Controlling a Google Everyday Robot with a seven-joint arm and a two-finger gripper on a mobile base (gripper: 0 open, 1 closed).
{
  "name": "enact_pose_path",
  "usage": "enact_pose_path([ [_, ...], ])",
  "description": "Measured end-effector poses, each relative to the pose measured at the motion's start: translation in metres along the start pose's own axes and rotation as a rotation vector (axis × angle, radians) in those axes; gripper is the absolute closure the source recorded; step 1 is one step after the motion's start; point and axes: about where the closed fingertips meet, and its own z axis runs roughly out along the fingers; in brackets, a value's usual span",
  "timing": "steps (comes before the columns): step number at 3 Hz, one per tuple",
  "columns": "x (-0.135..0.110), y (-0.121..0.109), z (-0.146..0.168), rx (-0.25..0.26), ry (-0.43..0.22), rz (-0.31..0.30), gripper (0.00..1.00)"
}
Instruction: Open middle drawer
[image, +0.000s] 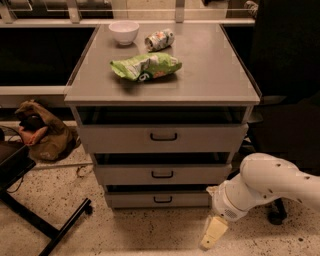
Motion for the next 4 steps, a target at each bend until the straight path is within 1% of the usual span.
enact_pose_path([
  [1,-0.004,-0.010,0.011,0.031,-0.027,-0.014,0.00],
  [2,-0.022,-0.031,0.038,0.107,-0.125,-0.101,0.00],
  [3,-0.053,-0.058,0.066,0.190,-0.206,-0.227,0.00],
  [4,-0.092,-0.081,0.098,0.174,-0.286,-0.341,0.00],
])
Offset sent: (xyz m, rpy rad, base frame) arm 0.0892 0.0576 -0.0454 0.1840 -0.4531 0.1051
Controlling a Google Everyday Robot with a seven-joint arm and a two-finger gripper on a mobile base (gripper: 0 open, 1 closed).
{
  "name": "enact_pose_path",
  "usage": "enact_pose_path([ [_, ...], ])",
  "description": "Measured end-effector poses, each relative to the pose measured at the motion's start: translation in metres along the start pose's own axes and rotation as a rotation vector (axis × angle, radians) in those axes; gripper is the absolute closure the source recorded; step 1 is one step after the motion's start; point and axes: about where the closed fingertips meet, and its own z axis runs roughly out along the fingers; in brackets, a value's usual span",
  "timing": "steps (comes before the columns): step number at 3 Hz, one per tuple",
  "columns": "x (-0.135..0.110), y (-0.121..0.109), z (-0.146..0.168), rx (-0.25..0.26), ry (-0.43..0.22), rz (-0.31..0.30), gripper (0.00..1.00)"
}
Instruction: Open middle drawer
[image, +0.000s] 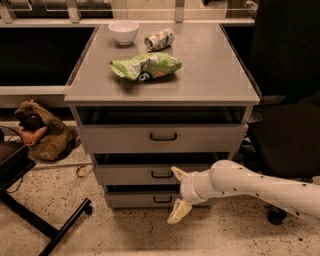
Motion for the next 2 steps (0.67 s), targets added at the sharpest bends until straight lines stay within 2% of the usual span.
enact_pose_path([
  [2,0.0031,-0.0086,0.0095,0.008,-0.024,-0.012,0.00],
])
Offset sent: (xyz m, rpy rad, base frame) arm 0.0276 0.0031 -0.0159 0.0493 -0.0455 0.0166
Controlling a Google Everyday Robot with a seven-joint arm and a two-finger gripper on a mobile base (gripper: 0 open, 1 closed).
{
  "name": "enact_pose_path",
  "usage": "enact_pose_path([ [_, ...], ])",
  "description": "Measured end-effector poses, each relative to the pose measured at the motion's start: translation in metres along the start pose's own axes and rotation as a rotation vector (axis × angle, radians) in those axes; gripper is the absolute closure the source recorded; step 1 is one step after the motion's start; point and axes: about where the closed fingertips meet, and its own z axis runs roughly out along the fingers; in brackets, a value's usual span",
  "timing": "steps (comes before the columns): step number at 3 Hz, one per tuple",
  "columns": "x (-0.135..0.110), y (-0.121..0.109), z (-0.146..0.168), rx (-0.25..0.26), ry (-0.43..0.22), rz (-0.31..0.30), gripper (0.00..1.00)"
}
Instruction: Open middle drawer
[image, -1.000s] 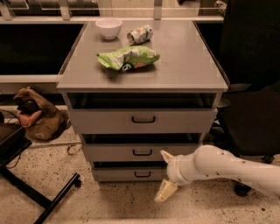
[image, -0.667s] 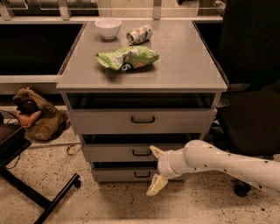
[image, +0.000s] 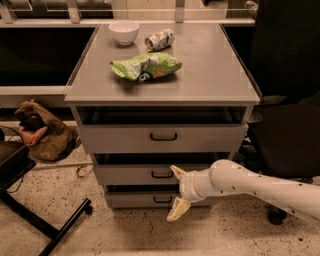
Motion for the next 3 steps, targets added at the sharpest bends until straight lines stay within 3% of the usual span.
enact_pose_path([
  [3,0.045,-0.059,0.060,0.207,0.026,-0.039,0.00],
])
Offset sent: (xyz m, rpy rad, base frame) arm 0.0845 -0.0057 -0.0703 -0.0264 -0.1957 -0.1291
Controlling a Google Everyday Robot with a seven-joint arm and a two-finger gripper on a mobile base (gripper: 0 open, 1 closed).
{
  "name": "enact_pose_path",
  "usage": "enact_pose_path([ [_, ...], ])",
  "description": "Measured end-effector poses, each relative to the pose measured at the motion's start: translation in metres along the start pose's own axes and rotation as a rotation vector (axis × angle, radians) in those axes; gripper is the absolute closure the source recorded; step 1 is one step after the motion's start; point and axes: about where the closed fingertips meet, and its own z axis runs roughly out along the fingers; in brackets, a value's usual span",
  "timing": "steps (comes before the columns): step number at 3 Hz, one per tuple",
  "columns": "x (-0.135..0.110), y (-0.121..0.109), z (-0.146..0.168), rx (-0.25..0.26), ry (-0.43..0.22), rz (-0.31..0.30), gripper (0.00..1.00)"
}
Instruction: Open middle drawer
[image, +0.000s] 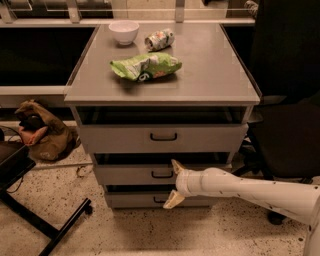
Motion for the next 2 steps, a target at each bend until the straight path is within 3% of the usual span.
enact_pose_path([
  [2,0.0016,-0.0049,0.0052,0.015,0.000,0.005,0.00],
])
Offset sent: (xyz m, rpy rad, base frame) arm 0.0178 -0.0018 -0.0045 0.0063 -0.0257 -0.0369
